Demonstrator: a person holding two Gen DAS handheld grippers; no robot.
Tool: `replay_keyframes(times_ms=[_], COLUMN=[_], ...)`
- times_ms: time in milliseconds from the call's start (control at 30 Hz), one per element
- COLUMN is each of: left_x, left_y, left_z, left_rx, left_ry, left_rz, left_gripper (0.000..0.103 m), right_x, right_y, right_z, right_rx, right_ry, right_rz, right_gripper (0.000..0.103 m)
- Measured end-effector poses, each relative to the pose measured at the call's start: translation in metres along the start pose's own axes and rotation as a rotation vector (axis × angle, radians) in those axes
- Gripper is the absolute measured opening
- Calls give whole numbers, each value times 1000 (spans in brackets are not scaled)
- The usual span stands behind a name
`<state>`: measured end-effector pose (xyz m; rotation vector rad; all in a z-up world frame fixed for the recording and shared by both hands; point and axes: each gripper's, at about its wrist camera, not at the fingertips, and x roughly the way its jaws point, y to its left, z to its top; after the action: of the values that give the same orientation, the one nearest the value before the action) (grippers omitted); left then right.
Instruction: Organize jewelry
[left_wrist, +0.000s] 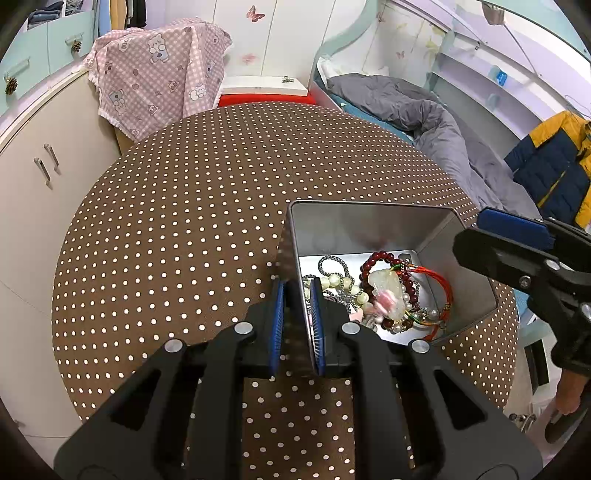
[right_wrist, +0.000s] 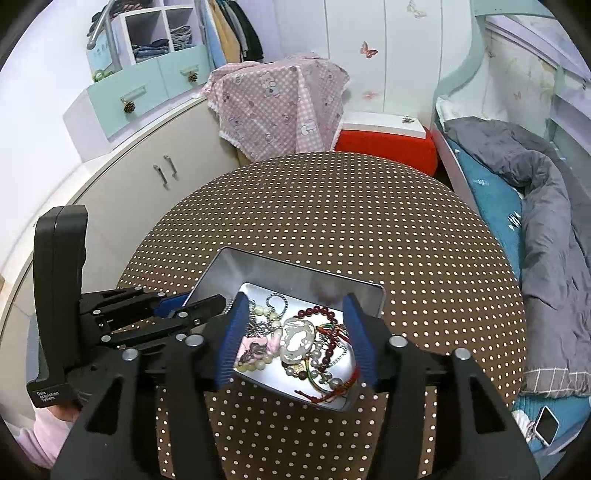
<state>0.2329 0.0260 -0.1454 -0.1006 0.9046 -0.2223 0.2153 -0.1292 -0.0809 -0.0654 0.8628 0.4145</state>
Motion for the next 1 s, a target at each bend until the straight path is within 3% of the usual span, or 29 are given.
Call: replay_keyframes(times_ms=[333, 367, 400, 433, 467, 633, 1000], left_x=[-13, -16, -20, -27, -34, -56, -117], left_y=[-15, -18, -19, -21, -24, -34, -57], left_z=[-9, -11, -11, -13, -16, -25, -46], left_rx=[53, 63, 70, 73, 71, 80, 54], left_ry=[-43, -51, -61, -89, -123, -142, -199], left_rz=[74, 84, 92, 105, 114, 120, 149], left_gripper=[17, 29, 57, 69, 74, 74, 82], right_x=[-13, -16, -18, -21, -23, -41, -98], right_y=[-13, -14, -15, -16, -17, -18, -2], right_z=[-13, -15, -16, -18, -20, -33, -57], right_rx=[54, 63, 70, 76, 82, 113, 82], right_ry=[-13, -17, -22, -27, -32, -67, -184], right_rz=[-38, -42, -46, -52, -58, -70, -104], right_gripper=[64, 65, 69, 75, 79, 93, 94])
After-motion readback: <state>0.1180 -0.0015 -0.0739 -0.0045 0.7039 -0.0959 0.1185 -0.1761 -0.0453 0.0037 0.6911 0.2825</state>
